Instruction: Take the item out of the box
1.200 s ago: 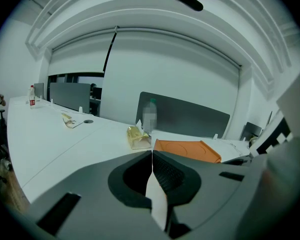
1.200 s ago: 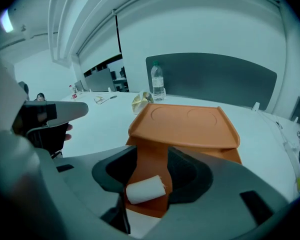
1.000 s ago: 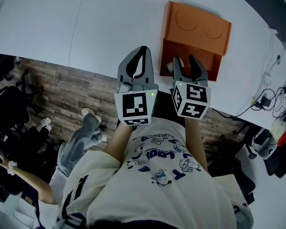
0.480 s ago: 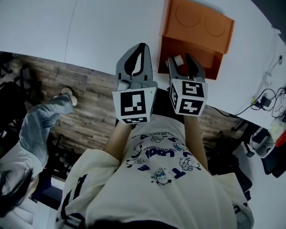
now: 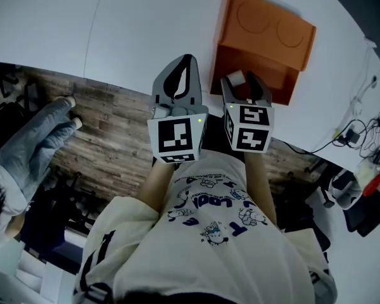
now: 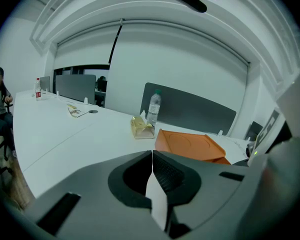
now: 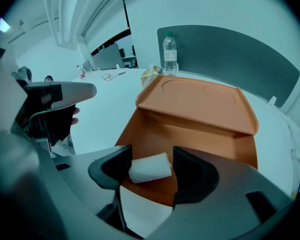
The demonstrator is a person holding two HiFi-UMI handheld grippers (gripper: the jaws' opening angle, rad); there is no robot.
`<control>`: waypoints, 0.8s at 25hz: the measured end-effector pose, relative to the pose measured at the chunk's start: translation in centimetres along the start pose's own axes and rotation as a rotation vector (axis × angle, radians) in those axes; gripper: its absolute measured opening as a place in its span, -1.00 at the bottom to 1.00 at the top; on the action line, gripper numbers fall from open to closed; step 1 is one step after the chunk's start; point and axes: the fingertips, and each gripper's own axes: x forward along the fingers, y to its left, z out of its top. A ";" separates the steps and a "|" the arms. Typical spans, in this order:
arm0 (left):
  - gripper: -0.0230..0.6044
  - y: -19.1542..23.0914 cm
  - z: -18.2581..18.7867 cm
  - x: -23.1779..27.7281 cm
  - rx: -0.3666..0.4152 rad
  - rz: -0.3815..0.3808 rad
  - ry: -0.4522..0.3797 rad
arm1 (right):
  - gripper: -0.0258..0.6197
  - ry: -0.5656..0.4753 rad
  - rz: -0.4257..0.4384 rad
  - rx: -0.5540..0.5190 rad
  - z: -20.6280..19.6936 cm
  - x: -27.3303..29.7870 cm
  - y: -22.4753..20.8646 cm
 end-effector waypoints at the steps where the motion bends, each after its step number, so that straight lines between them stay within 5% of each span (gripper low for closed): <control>1: -0.87 0.1 -0.1 0.0 -0.001 0.002 0.001 | -0.15 0.005 0.003 -0.004 -0.1 0.0 0.1; 20: -0.86 1.3 -1.1 -0.6 -0.029 0.039 0.015 | -0.08 0.110 0.020 -0.097 -1.4 0.7 0.8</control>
